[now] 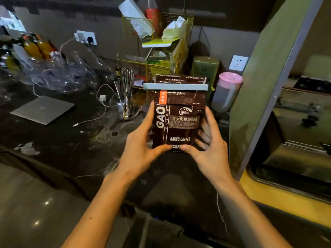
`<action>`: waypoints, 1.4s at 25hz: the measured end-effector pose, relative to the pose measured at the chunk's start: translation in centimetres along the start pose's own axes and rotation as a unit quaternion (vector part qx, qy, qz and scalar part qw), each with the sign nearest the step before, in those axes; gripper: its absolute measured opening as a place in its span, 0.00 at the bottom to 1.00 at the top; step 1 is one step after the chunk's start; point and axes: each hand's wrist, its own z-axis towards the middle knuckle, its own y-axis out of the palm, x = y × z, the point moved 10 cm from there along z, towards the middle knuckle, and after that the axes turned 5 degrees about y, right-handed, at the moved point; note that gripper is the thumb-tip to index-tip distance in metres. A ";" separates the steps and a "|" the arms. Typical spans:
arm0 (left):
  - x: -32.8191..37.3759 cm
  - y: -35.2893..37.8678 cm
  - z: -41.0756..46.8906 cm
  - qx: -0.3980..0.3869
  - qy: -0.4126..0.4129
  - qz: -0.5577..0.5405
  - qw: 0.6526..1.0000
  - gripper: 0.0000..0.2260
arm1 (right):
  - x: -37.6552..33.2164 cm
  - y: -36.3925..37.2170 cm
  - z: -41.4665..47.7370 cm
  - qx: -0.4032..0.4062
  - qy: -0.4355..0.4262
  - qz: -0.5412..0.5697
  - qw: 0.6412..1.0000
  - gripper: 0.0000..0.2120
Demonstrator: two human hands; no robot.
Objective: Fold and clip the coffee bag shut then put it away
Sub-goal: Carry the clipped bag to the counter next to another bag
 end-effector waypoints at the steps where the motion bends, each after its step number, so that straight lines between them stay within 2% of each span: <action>1: -0.9 0.1 0.5 -0.010 0.000 -0.016 1.000 0.51 | 0.4 0.1 0.2 0.019 0.009 -0.002 1.000 0.55; 5: -4.6 1.7 1.8 -0.043 -0.011 -0.078 0.996 0.50 | 3.2 0.8 0.8 0.057 0.048 -0.015 0.997 0.54; 11: -11.4 6.8 2.2 -0.046 -0.113 -0.149 0.981 0.49 | 10.1 1.5 2.0 0.047 0.093 -0.025 0.994 0.52; 14: -14.1 9.9 2.1 -0.050 -0.168 -0.135 0.975 0.46 | 14.2 1.4 2.4 0.013 0.125 -0.023 0.992 0.51; 17: -16.4 12.1 2.2 -0.057 -0.196 -0.097 0.974 0.39 | 17.8 1.2 2.8 -0.007 0.143 -0.027 0.989 0.46; 19: -17.9 13.2 2.2 -0.059 -0.211 -0.079 0.973 0.39 | 19.7 1.3 3.1 -0.007 0.159 -0.031 0.987 0.45; 24: -21.9 15.6 3.5 -0.109 -0.224 -0.086 0.965 0.36 | 22.5 1.6 5.4 0.041 0.186 -0.031 0.981 0.42; 26: -23.6 16.1 4.5 -0.123 -0.226 -0.096 0.962 0.37 | 23.2 2.1 6.5 0.056 0.201 -0.032 0.977 0.44; 29: -25.2 16.7 5.9 -0.143 -0.214 -0.102 0.961 0.40 | 24.2 2.9 7.7 0.054 0.217 -0.053 0.973 0.45; 35: -27.5 18.4 7.3 -0.170 -0.192 -0.079 0.963 0.41 | 26.9 2.9 9.3 0.039 0.237 -0.088 0.967 0.41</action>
